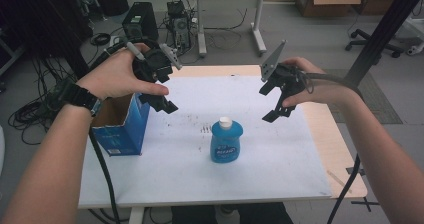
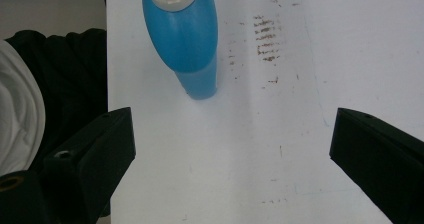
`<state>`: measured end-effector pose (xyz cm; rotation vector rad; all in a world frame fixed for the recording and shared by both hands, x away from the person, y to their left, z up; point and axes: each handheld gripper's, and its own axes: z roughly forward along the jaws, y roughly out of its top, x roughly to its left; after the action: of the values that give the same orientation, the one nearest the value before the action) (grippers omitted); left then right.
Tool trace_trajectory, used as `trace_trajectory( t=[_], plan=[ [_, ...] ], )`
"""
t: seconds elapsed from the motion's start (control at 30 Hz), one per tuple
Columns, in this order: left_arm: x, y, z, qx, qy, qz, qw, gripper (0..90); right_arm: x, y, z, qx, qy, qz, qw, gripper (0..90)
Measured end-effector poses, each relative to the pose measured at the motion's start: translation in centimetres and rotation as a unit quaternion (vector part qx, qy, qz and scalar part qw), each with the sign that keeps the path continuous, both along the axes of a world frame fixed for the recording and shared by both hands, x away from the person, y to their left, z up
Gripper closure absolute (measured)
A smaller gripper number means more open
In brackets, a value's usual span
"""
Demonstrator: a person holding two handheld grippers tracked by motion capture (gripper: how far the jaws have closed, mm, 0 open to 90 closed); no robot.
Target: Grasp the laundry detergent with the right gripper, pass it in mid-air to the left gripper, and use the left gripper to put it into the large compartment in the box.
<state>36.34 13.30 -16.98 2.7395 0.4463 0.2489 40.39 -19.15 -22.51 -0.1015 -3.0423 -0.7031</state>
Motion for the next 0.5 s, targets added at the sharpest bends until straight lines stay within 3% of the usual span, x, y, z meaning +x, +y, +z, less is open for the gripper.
trace_trajectory(
  t=[0.2,0.5],
  plan=[
    [-0.1,0.0,0.2,-0.003,0.0,0.001,1.0,5.0,0.0,-0.3,0.4,0.008,-0.004,-0.002,1.0,4.4],
    [-0.2,-0.3,0.5,-0.001,-0.003,0.003,1.0,4.4,-0.3,-1.4,1.1,0.039,-0.015,-0.008,0.9991,3.7]
  ],
)
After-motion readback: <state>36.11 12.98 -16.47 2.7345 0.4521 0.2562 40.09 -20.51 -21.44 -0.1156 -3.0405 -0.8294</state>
